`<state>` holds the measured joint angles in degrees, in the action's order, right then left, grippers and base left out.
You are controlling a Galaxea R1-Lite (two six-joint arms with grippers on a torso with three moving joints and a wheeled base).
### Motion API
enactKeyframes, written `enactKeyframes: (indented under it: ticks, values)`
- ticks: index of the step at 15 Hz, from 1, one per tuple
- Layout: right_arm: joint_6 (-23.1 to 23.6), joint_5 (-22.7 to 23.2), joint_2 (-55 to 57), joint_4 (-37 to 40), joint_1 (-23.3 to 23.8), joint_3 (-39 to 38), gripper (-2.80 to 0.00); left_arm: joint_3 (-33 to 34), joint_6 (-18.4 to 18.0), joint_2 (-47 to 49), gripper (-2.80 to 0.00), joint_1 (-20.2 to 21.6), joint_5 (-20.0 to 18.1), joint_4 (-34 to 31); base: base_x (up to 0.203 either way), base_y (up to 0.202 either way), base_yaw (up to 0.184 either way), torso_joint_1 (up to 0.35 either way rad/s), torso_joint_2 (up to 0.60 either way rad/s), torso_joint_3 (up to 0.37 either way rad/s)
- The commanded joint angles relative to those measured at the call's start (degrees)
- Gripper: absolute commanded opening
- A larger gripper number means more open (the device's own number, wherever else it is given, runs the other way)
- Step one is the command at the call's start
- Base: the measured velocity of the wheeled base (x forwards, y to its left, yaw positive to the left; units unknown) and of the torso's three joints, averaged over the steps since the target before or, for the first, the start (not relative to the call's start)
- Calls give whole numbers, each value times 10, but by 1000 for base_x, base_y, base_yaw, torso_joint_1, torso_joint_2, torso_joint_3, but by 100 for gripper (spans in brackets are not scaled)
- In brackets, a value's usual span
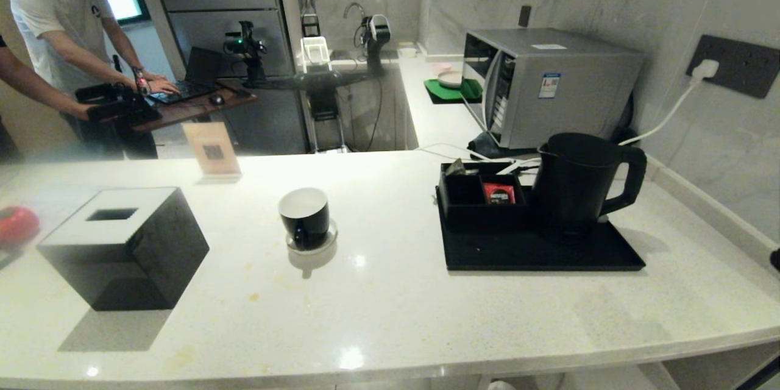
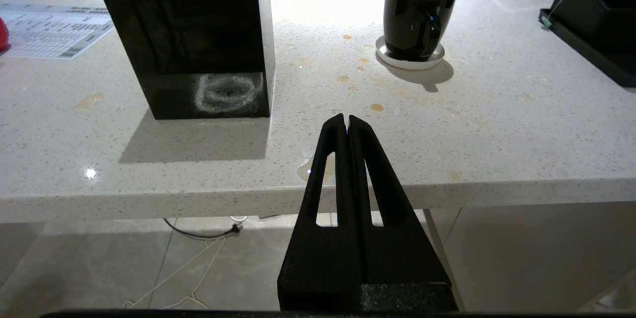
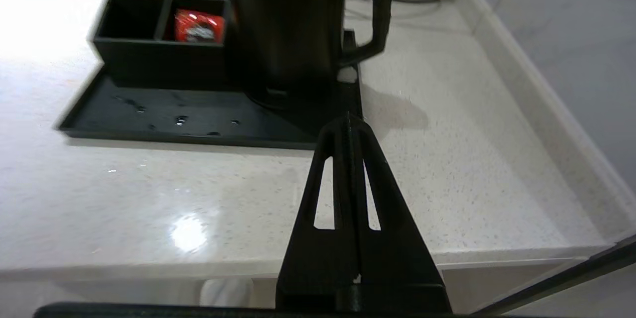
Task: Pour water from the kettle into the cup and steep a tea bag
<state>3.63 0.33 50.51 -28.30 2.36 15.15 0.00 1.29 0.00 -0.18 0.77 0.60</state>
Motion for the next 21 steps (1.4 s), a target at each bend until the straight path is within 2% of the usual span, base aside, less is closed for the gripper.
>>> enactKeyframes:
  ticks: [1,6,11,12,13,21]
  values:
    - [1,0,106,-83,9,-27,-280,0,0,1,-280,0,0,0,0,0,0,0,0,0]
    - [-2,0,255,-302,12,-84,-280,0,0,1,-280,0,0,0,0,0,0,0,0,0]
    - [-2,0,338,-398,13,-90,-280,0,0,1,-280,0,0,0,0,0,0,0,0,0]
    - [-1,-1,352,-415,16,-89,-29,0,0,1,-280,0,0,0,0,0,0,0,0,0]
    - [-1,-1,363,-426,18,-86,0,0,0,1,-280,0,0,0,0,0,0,0,0,0]
    - [-21,0,452,-548,37,-43,0,0,0,1,-280,0,0,0,0,0,0,0,0,0]
